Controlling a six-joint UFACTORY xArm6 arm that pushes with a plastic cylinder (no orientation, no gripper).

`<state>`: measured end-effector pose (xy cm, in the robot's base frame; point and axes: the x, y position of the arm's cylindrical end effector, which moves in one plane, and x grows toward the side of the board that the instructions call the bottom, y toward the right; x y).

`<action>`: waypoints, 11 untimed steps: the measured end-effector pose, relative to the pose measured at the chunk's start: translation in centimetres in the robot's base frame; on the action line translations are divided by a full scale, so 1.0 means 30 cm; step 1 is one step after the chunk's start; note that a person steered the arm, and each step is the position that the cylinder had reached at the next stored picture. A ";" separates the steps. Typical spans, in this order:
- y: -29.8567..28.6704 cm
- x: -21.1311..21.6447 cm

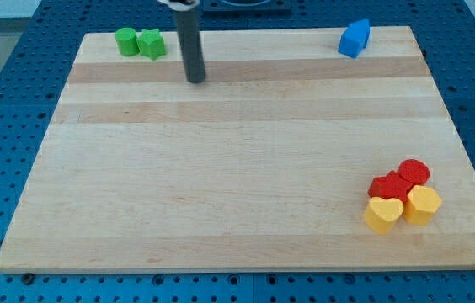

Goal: Push the yellow hexagon towards the center

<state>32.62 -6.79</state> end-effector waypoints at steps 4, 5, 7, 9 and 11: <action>0.719 0.321; 0.929 0.362; 1.217 0.501; 1.276 0.680; 1.230 0.842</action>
<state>57.89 30.12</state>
